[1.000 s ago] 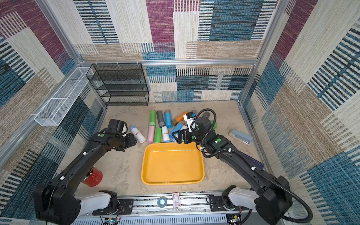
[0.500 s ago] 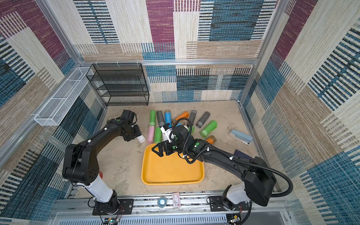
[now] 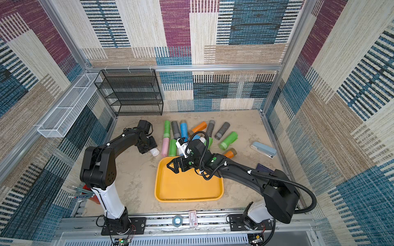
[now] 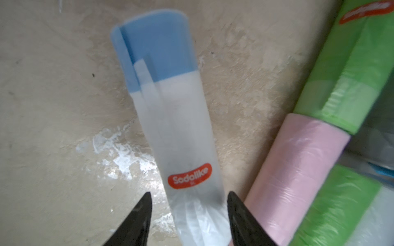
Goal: Put the roll of trash bags into the storage box
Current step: Pick up the roll of trash bags from the center of the board.
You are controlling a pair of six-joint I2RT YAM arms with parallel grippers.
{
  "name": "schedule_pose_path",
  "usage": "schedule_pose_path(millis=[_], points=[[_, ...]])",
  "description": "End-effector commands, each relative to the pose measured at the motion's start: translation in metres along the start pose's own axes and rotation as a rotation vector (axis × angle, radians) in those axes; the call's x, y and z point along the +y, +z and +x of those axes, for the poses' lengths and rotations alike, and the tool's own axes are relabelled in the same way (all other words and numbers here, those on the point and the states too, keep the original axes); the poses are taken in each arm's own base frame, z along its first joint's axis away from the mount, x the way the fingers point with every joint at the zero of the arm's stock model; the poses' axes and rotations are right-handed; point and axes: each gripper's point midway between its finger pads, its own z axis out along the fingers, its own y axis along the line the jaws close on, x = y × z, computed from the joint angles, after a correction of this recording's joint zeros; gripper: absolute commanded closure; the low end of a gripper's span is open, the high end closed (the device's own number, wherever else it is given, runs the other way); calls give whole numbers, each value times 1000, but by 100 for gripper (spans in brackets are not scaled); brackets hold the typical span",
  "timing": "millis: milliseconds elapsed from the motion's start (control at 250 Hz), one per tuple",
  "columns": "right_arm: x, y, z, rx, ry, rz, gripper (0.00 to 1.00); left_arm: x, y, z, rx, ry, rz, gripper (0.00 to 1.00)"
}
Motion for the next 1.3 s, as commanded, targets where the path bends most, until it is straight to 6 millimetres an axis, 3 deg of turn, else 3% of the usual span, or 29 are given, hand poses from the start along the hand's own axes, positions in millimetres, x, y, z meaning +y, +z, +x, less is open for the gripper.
schedule_pose_path(millis=[0, 144, 332, 428, 644, 832, 1108, 1296], points=[[4, 2, -4, -17, -22, -22, 1, 1, 10, -2, 0, -34, -13, 42], [0, -1, -2, -25, -24, -3, 1, 1, 18, -2, 7, -28, -21, 45], [-1, -7, 0, -32, -19, 3, 1, 3, 23, 1, 20, -16, -31, 69], [-3, -10, 4, -35, -10, 9, 1, 10, 17, 3, -6, -11, -46, 72], [-4, -16, 9, -49, 4, 11, 1, 26, -12, 8, -58, 54, -72, 79], [-4, -20, 12, -51, 7, 11, 1, 34, -36, 26, -62, 116, -39, 81], [-14, -37, 26, -57, 30, 31, 1, 30, -93, 69, -79, 195, 59, 81], [-31, -58, 33, -78, 83, 39, 1, 20, -131, 108, -62, 218, 200, 82]])
